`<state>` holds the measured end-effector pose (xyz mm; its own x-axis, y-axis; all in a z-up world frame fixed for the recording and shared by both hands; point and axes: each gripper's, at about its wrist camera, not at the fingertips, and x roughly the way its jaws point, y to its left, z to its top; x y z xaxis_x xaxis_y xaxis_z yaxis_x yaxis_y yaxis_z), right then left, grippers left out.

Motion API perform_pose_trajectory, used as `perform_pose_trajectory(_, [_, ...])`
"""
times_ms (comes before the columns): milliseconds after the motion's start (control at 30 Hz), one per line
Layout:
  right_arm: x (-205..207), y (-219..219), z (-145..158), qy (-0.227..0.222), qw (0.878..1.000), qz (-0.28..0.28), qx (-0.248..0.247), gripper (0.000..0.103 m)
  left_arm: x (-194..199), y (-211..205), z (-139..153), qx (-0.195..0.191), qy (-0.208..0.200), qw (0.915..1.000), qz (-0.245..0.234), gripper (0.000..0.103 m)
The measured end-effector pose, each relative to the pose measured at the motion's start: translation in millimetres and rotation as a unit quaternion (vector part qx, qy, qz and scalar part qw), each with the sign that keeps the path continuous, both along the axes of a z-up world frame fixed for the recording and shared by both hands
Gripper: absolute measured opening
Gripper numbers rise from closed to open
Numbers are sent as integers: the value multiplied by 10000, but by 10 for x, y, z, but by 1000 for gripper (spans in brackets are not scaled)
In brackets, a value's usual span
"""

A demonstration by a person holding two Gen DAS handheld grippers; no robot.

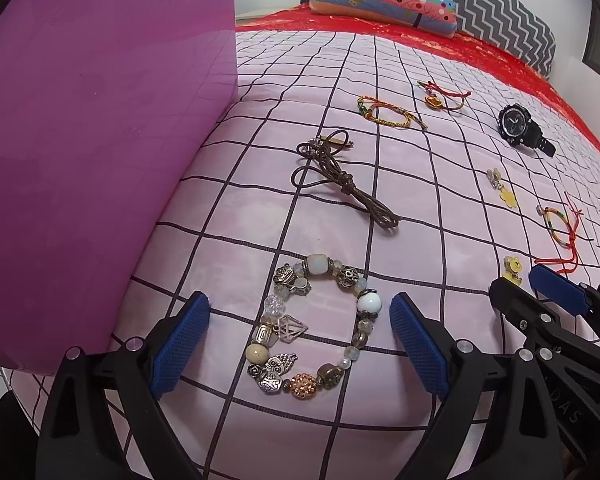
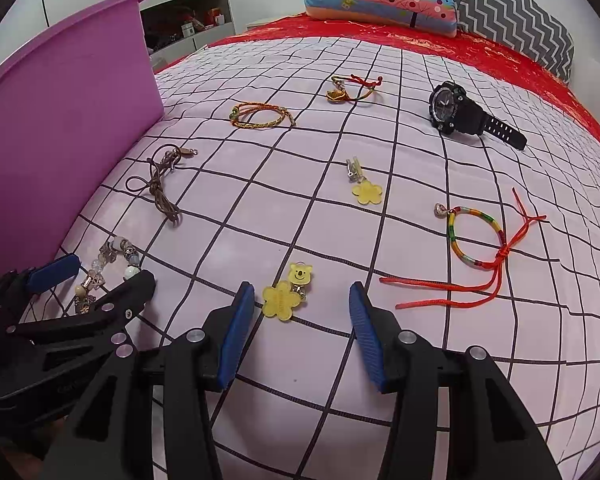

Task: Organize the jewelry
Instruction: 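Grasp the beaded charm bracelet with the left tool while the right tool grasps the yellow bear charm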

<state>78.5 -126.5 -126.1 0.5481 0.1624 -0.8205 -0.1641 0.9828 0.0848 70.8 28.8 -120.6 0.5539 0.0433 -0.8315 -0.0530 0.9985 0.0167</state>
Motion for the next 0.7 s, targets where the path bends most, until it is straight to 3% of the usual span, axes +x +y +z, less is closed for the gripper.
perform_pose_trajectory(167, [-7,23,-24,-18,9999,72,-131,48,-15,-19,-28,100,-115,9999,-46,90])
perform_pose_trajectory(300, [-13,56,-40,-67,9995,137,-279,46,-38,-50,-24,168,-160,9997,-125,82])
perform_pose_trajectory(433, [-23,124,-43,-113,9985,275,-450,37,-97,-117,-7,247,-268,9990,-245,64])
perform_pose_trajectory(533, [-22,185,-43,-136,9978,385,-518,23,-152,-203,-18,397,-406,9976,-392,52])
perform_pose_trajectory(700, [-15,159,-34,-116,9986,378,-349,21,-147,-256,4,356,-413,9969,-561,26])
